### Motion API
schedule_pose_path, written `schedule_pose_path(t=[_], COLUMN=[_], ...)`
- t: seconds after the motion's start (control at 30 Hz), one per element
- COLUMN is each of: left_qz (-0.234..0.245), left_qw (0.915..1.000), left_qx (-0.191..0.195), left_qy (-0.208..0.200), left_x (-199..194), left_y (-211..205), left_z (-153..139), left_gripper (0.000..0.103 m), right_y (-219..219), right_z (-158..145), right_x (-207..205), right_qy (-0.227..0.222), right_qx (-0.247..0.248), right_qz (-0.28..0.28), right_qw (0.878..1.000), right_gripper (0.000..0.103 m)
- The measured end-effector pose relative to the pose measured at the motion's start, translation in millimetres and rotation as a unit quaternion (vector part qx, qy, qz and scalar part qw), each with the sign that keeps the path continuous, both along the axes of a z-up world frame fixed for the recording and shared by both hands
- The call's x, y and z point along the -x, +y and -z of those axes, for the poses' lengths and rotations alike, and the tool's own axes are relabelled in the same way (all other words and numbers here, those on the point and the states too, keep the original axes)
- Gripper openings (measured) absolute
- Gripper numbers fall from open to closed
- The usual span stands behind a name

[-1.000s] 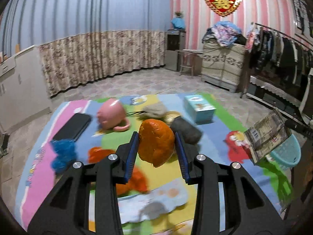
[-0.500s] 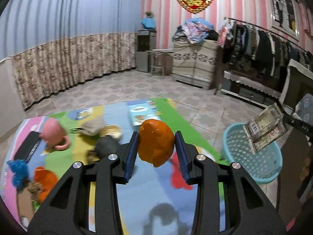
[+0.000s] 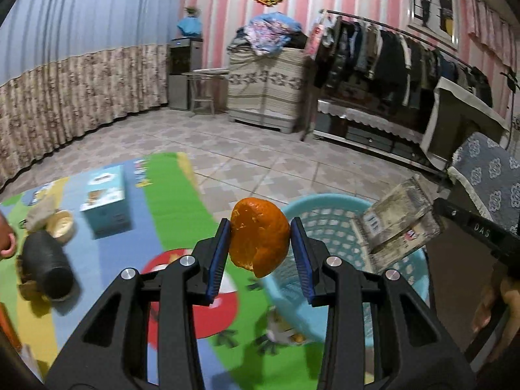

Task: Collect trash
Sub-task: 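Carry the tangerine and wrapper in both tools over the blue basket, then open both tools to drop the tangerine and wrapper into the basket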

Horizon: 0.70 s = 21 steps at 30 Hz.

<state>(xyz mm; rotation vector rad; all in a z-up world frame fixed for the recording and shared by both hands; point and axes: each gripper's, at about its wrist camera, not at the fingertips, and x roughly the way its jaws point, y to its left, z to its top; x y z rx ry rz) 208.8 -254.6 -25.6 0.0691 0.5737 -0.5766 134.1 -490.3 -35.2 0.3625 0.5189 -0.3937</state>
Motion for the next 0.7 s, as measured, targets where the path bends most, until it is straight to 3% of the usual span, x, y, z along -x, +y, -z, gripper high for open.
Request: schedule_pose_path(t=[0.5,0.53,0.6,0.7], left_qz=[0.041,0.040,0.032,0.020], left_qw=[0.9991,0.9991,0.9994,0.9996], left_qx=[-0.010,-0.013,-0.015,-0.015], left_qy=[-0.002,-0.002,-0.006,-0.012], left_x=[-10.8,-12.3,-13.0,-15.4], left_y=[-67.6,-68.3,-67.3,-62.3], left_z=[13.0,13.6,12.9,11.6], left_gripper=[0.042,0.044,0.062,0.074], right_y=[-17.7,-19.2,-20.5,-22.6], right_z=[6.1,6.6,7.1,8.6], right_x=[5.7,6.0,6.4,7.1], right_qy=[0.001,0.002,0.003,0.005], right_qx=[-0.003,-0.002,-0.001,0.002], right_qz=[0.006,0.007,0.007,0.008], right_qw=[1.000,1.000,1.000,1.000], right_gripper=[0.001,0.001,0.001,0.001])
